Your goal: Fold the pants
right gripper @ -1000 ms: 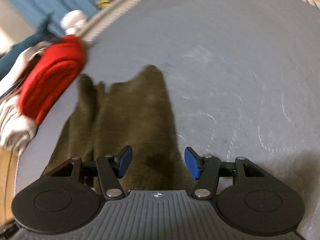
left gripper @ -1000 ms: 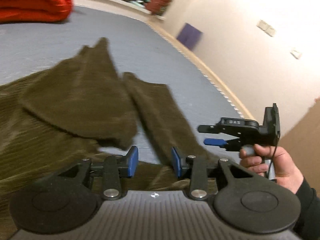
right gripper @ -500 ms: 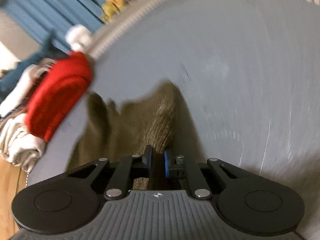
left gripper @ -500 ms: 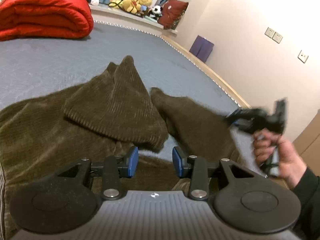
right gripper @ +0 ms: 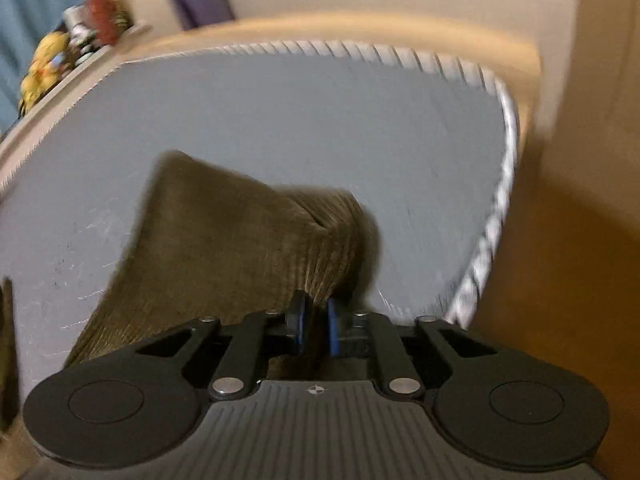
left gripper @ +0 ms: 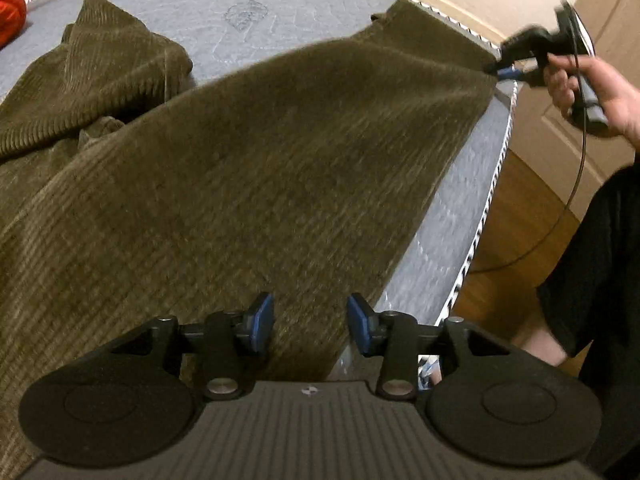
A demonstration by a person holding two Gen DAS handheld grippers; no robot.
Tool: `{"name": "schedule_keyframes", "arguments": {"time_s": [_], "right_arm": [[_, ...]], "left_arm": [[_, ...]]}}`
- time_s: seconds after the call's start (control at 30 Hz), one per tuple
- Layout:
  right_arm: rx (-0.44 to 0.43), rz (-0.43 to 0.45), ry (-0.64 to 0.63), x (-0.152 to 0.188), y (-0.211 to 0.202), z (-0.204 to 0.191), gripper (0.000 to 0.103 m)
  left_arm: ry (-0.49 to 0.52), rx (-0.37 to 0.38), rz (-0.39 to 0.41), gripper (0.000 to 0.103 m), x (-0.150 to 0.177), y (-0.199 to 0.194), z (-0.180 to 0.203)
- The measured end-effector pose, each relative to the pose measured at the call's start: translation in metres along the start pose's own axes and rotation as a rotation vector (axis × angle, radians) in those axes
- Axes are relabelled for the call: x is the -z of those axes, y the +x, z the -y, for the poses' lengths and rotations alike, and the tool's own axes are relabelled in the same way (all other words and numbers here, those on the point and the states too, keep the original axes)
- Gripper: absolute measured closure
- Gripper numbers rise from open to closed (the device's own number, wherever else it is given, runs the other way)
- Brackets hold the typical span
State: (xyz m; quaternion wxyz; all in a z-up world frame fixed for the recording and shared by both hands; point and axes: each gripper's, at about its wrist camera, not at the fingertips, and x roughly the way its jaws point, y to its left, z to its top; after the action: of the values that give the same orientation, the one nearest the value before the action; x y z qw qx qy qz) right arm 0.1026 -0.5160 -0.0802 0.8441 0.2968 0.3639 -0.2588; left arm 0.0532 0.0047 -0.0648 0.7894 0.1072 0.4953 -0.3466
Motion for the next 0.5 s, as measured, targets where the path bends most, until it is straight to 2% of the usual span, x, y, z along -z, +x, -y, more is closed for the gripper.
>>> {"name": "schedule_keyframes", "arguments": {"time_s": [0.03,0.1,0.2,0.3,0.37,0.43,0.47,0.5], "right_arm": [[-0.018,0.005,0.050,-0.003,0.001,0.011,0.075],[-0.033,0.051,0.124,-0.014,-0.002,0.026,0.056],[-0.085,0.074,0.211,-0.026,0.003,0.042,0.053],[-0.158,0.005,0.291,-0.032,0.029,0.048,0.052],[-0.208,-0.010,0.344,-0.033,0.035,0.048,0.052],[-0.203,0.039,0.357,-0.035,0.032,0.044,0.067],[-0.174,0.080,0.345,-0.036,0.026,0.040,0.080],[-0.155,0.112,0.323,-0.037,0.021,0.034,0.085]], "left_arm": [[-0.027,0.004,0.025,0.056,-0.005,-0.006,-0.004],[-0.074,0.005,0.072,0.056,-0.013,-0.015,-0.014],[-0.127,-0.006,0.124,0.056,-0.020,-0.024,-0.025],[-0.155,-0.019,0.132,0.056,-0.023,-0.027,-0.029],[-0.158,-0.026,0.131,0.056,-0.022,-0.028,-0.029],[-0.155,-0.031,0.129,0.056,-0.021,-0.027,-0.029],[-0.154,-0.034,0.128,0.056,-0.022,-0.026,-0.030],[-0.154,-0.037,0.127,0.056,-0.023,-0.024,-0.030]]}}
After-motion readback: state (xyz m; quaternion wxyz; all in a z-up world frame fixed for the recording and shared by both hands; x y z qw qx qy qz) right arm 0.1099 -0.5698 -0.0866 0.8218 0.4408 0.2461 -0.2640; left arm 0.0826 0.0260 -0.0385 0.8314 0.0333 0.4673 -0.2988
